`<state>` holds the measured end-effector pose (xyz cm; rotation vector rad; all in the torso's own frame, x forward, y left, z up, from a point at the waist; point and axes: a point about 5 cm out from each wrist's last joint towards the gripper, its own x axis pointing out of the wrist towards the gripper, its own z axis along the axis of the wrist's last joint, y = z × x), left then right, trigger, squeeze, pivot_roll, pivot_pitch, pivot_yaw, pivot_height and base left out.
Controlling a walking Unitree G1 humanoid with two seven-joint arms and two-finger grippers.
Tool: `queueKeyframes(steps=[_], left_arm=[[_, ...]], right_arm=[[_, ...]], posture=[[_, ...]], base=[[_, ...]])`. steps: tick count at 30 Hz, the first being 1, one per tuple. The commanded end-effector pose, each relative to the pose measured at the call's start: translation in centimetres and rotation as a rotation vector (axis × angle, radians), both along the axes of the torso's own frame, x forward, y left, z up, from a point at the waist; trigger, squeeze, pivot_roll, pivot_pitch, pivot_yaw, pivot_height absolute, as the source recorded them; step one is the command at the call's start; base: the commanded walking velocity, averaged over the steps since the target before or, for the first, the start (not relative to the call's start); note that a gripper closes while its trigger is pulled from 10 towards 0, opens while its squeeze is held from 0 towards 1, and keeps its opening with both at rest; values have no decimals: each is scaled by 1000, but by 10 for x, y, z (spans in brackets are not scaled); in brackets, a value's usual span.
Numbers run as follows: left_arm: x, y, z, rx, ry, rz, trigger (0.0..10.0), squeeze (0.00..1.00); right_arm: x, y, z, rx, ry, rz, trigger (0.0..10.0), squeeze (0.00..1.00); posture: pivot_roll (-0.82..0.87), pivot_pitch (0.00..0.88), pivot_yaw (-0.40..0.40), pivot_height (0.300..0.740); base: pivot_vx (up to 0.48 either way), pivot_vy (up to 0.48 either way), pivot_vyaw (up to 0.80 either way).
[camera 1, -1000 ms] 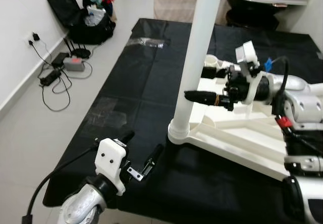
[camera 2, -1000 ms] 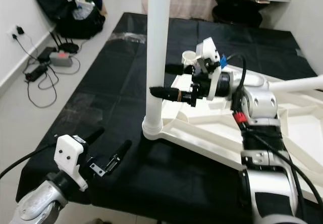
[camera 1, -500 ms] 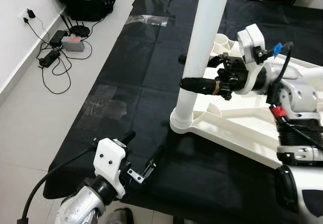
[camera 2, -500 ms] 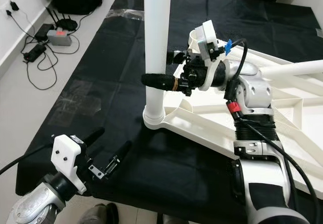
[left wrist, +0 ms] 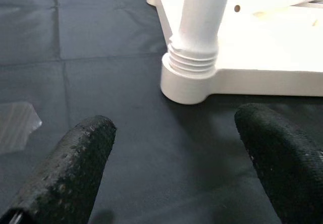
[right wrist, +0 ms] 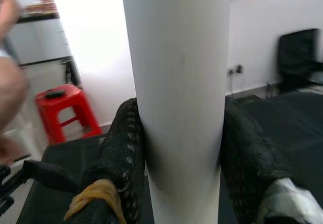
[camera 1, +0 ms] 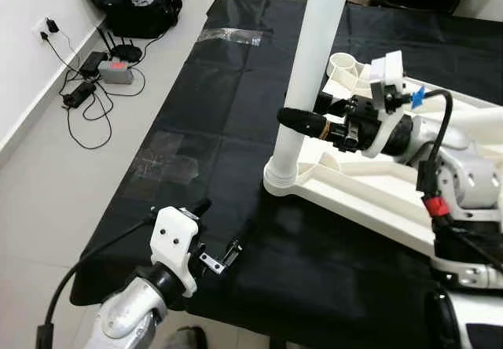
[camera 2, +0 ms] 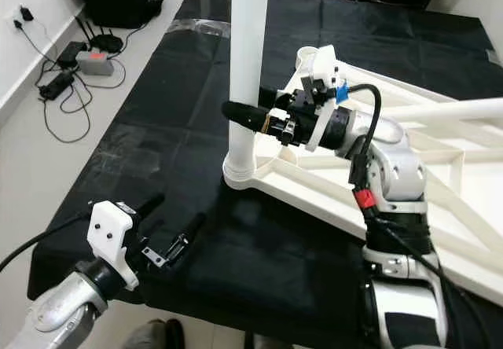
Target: Building children table
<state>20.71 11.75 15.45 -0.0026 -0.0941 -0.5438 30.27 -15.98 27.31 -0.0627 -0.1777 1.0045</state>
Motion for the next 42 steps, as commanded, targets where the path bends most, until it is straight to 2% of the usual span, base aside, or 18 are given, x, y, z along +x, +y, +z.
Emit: queueKeyframes(steps=[1,2,3,4,5,9,17,18,19,20,21,22,24,31,32,33,37,42], left_arm=[[1,0,-4,-4,13,2,10000,0],[1,0,-4,-4,13,2,10000,0],[13,0,-13,-1,16,9,10000,0],[19,-1,-15,1,15,12,10000,0],[23,-1,-17,4,12,15,10000,0],[26,-2,-19,7,11,16,10000,0],[31,3,-20,10,2,48,10000,0],[30,3,-19,10,-3,47,10000,0],[28,1,-18,10,-7,45,10000,0],[28,1,-18,10,-7,45,10000,0],[26,0,-17,8,-10,38,10000,0],[22,-2,-16,7,-9,30,10000,0],[19,-2,-15,6,-9,24,10000,0],[3,-2,-9,-4,-17,13,10000,0],[-1,-1,-7,-3,-18,11,10000,0],[-3,-1,-5,-3,-18,10,10000,0],[-6,-1,-4,-2,-15,8,10000,0],[-4,-1,-7,-1,-7,9,10000,0]], right_arm=[[-2,-4,-12,-19,77,-82,0,0],[-2,-4,-12,-19,77,-82,0,0],[-2,16,-65,-54,180,-655,0,0],[-8,41,-85,-58,213,-711,0,0],[-8,60,-91,-44,220,-711,0,0],[-7,70,-93,-29,224,-670,0,0],[13,82,-80,-3,222,-609,0,0],[14,88,-83,-11,214,-481,10000,0],[17,87,-84,-6,193,-396,10000,733],[17,87,-84,-6,193,-396,10000,733],[18,86,-81,12,169,-294,10000,1000],[19,85,-76,36,165,-161,10000,1000],[19,84,-71,51,163,-81,10000,1000],[38,77,-45,-6,46,9,10000,1000],[42,76,-37,-9,33,60,0,549],[44,76,-32,-10,23,90,0,0],[47,76,-27,-17,9,119,0,0],[35,69,-29,-4,16,123,0,0]], posture=[[-50,101,-57,740],[-50,101,-57,740],[-79,23,-65,740],[-80,20,-60,740],[-75,6,-57,740],[-61,0,-68,740],[-35,0,-77,740],[-32,0,-70,740],[-25,5,-63,740],[-25,5,-63,740],[-12,24,-57,740],[0,46,-56,740],[3,51,-55,740],[60,140,-56,740],[64,158,-53,740],[65,160,-53,740],[68,165,-55,740],[66,132,-65,740]], base=[[0,0,0],[0,0,0],[0,0,0],[0,0,0],[0,0,0],[0,0,0],[0,0,0],[0,0,0],[0,0,0],[0,0,0],[0,0,0],[0,0,0],[0,0,0],[0,0,0],[0,0,0],[0,0,0],[0,0,0],[0,0,0]])
